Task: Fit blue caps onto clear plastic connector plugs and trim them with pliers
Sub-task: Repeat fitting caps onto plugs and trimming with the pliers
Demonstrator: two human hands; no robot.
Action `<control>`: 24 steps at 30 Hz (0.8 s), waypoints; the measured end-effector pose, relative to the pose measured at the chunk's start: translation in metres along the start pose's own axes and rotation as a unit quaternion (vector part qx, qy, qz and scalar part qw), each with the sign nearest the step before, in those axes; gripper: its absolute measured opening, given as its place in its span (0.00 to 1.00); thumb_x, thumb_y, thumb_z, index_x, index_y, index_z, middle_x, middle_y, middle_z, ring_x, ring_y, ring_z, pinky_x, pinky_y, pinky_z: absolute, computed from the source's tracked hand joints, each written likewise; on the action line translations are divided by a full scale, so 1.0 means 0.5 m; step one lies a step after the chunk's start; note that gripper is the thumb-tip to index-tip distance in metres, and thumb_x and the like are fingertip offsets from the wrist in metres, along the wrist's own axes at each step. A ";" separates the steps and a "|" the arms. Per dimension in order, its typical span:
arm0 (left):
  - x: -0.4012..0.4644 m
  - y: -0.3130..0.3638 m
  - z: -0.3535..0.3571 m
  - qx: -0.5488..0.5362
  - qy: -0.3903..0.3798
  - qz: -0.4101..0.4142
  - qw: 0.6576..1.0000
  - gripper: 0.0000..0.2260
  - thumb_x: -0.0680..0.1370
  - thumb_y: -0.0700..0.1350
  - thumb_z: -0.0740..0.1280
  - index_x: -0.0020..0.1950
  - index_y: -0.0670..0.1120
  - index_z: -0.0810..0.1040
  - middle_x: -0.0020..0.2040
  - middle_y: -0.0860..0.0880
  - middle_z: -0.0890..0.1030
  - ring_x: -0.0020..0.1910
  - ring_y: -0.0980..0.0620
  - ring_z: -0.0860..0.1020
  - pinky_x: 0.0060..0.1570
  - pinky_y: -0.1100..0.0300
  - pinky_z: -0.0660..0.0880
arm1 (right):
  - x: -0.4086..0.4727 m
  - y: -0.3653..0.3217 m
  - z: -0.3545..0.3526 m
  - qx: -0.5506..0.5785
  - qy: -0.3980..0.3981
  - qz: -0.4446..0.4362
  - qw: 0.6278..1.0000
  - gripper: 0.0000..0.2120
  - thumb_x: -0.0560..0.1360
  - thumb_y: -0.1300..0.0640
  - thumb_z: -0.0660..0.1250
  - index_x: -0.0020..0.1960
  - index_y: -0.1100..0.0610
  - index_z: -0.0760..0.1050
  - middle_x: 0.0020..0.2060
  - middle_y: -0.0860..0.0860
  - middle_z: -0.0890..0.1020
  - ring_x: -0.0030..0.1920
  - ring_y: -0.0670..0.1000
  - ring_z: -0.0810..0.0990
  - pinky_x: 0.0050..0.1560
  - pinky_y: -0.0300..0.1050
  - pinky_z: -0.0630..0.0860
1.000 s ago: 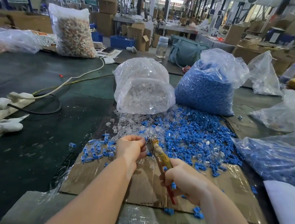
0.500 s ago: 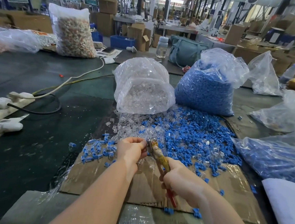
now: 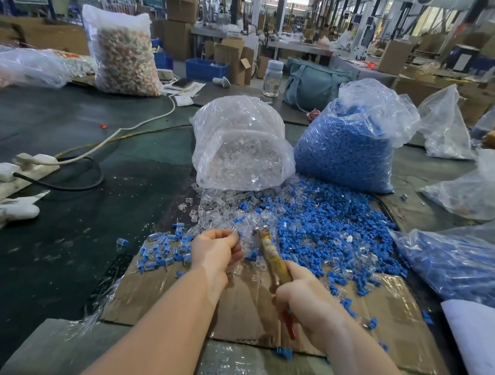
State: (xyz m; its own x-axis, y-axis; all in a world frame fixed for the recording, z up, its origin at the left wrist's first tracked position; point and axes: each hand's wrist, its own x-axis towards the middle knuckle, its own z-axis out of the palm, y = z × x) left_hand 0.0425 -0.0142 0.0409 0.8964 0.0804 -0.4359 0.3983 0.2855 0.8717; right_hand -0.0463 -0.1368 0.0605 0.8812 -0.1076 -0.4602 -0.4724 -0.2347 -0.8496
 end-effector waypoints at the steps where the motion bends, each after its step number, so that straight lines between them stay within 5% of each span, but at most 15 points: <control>1: 0.004 0.000 -0.007 -0.011 0.014 -0.002 1.000 0.03 0.76 0.32 0.65 0.45 0.39 0.76 0.34 0.44 0.77 0.27 0.54 0.76 0.27 0.65 0.75 | 0.003 0.000 -0.002 0.005 0.022 -0.004 1.000 0.18 0.67 0.73 0.57 0.51 0.56 0.71 0.37 0.54 0.72 0.31 0.50 0.69 0.25 0.37 0.65; 4: 0.021 -0.002 -0.030 -0.018 0.078 0.023 0.997 0.04 0.76 0.32 0.64 0.46 0.39 0.76 0.35 0.44 0.78 0.27 0.54 0.77 0.27 0.66 0.75 | 0.027 0.010 -0.020 -0.056 0.127 -0.030 0.990 0.20 0.71 0.69 0.59 0.57 0.52 0.66 0.45 0.55 0.73 0.37 0.52 0.72 0.30 0.42 0.71; 6: 0.034 -0.002 -0.046 -0.019 0.123 0.047 0.991 0.05 0.76 0.32 0.64 0.48 0.40 0.77 0.35 0.46 0.78 0.29 0.54 0.77 0.31 0.66 0.75 | 0.044 0.024 -0.041 -0.152 0.207 -0.026 0.966 0.24 0.71 0.64 0.63 0.65 0.52 0.66 0.52 0.57 0.73 0.51 0.58 0.73 0.49 0.52 0.74; 8: 0.045 0.001 -0.062 -0.023 0.159 0.062 0.985 0.07 0.76 0.32 0.63 0.52 0.40 0.78 0.38 0.46 0.78 0.32 0.54 0.77 0.32 0.65 0.73 | 0.051 0.037 -0.062 -0.253 0.269 0.010 0.929 0.30 0.72 0.56 0.68 0.72 0.50 0.61 0.60 0.57 0.70 0.61 0.58 0.67 0.63 0.56 0.66; 13: 0.060 0.003 -0.097 0.082 0.223 0.097 0.967 0.15 0.77 0.35 0.62 0.62 0.44 0.77 0.46 0.49 0.78 0.30 0.57 0.71 0.27 0.65 0.65 | 0.064 0.067 -0.091 -0.380 0.323 0.042 0.866 0.33 0.72 0.41 0.67 0.72 0.49 0.60 0.65 0.58 0.68 0.66 0.59 0.64 0.64 0.55 0.62; 17: 0.057 -0.004 -0.104 0.136 0.193 0.113 0.965 0.19 0.79 0.36 0.59 0.69 0.47 0.71 0.38 0.57 0.75 0.28 0.61 0.65 0.26 0.67 0.61 | 0.073 0.090 -0.098 -0.421 0.325 0.057 0.845 0.32 0.74 0.39 0.64 0.73 0.50 0.59 0.66 0.59 0.66 0.68 0.60 0.63 0.65 0.55 0.62; 21: 0.051 -0.018 -0.096 0.188 0.147 0.148 0.960 0.19 0.79 0.37 0.59 0.70 0.47 0.69 0.61 0.46 0.77 0.25 0.56 0.67 0.23 0.62 0.65 | 0.074 0.099 -0.095 -0.463 0.332 0.048 0.821 0.33 0.75 0.37 0.61 0.74 0.50 0.56 0.66 0.58 0.66 0.67 0.59 0.63 0.65 0.53 0.63; 24: 0.028 -0.038 -0.078 0.265 0.117 0.203 0.935 0.17 0.79 0.38 0.61 0.68 0.47 0.71 0.63 0.46 0.75 0.25 0.59 0.68 0.22 0.69 0.66 | 0.077 0.100 -0.093 -0.481 0.330 0.041 0.811 0.33 0.75 0.36 0.59 0.74 0.50 0.55 0.65 0.58 0.66 0.66 0.59 0.64 0.64 0.53 0.63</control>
State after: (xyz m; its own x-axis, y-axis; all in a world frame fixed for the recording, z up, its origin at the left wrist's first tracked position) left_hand 0.0400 0.0189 0.0094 0.9520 0.3047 -0.0284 0.1312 -0.3225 0.9374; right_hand -0.0351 -0.1975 0.0120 0.8143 -0.5804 0.0031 -0.5782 -0.8117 -0.0821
